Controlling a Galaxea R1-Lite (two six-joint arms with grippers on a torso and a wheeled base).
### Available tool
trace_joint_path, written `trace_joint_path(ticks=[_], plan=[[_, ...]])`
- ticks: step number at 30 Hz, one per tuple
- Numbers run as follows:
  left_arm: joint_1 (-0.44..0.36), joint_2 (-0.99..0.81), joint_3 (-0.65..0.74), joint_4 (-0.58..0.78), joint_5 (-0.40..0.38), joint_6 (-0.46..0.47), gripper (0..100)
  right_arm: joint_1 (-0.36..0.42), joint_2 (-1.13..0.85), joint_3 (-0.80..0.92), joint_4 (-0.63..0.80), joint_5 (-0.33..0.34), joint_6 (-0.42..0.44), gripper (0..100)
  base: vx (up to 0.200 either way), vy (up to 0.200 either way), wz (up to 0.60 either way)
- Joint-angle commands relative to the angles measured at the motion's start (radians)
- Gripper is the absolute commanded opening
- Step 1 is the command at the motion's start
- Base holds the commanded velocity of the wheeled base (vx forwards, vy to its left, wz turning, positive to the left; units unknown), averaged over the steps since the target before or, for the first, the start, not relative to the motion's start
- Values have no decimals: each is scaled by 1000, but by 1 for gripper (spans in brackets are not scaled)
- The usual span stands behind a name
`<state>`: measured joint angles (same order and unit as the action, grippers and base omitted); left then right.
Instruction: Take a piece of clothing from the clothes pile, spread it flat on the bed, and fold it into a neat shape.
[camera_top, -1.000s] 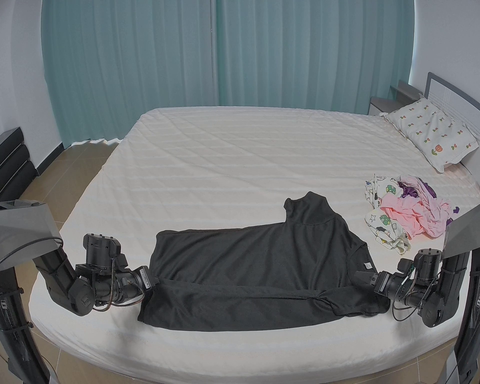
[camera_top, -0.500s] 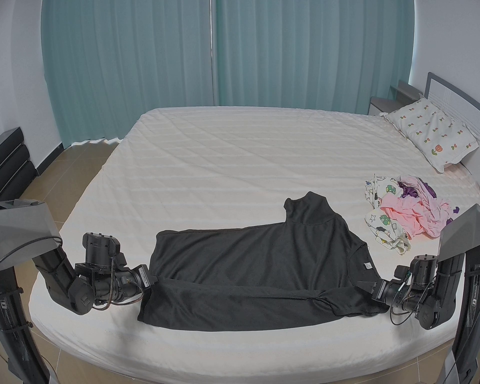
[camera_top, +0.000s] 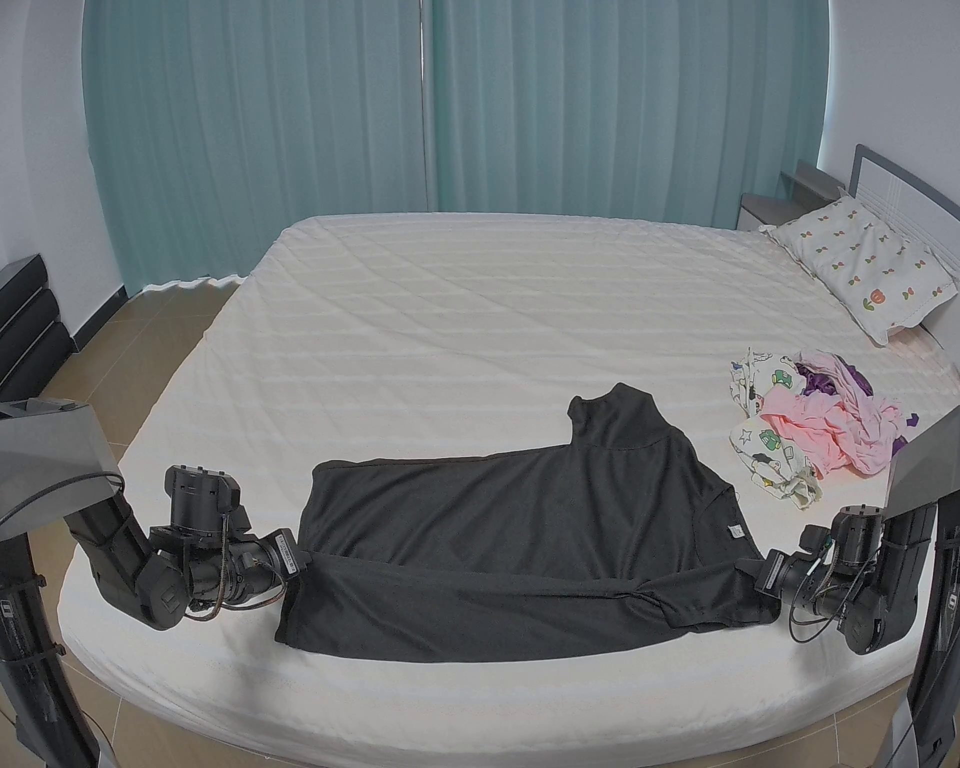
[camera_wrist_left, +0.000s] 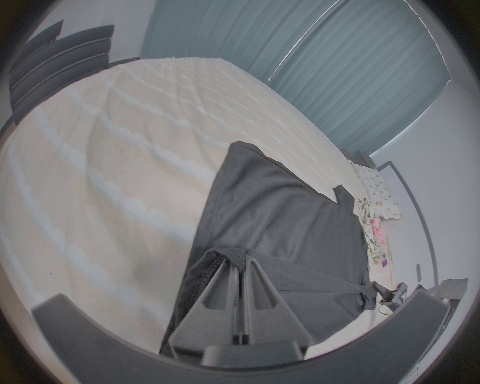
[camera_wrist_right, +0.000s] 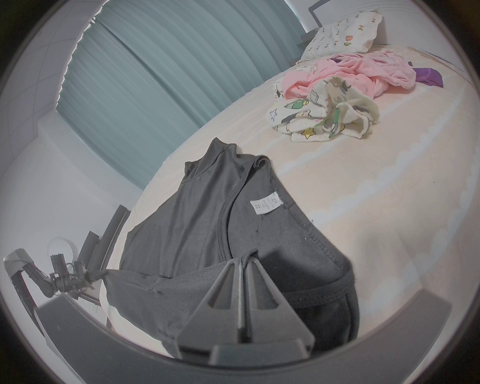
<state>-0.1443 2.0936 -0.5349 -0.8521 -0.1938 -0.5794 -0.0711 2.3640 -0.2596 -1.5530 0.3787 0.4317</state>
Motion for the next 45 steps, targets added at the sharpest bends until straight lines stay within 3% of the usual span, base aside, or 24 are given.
trace_joint_path(ticks=[1,5,21,34,45], plan=[[-1,-6,-2,1,48,1,0,-27,-40,5,-10,14,18,0,0,0,0],[-1,-12,0,2,88,6,0,-41,-72,16,-10,19,33,0,0,0,0],[-20,-190,30,179,79,6,0,-42,-279,126,-10,65,39,0,0,0,0],[-17,-256,148,171,62,3,0,-73,-342,212,-10,95,38,0,0,0,0],[-17,-234,142,142,65,-4,0,-79,-325,201,-10,89,36,0,0,0,0]])
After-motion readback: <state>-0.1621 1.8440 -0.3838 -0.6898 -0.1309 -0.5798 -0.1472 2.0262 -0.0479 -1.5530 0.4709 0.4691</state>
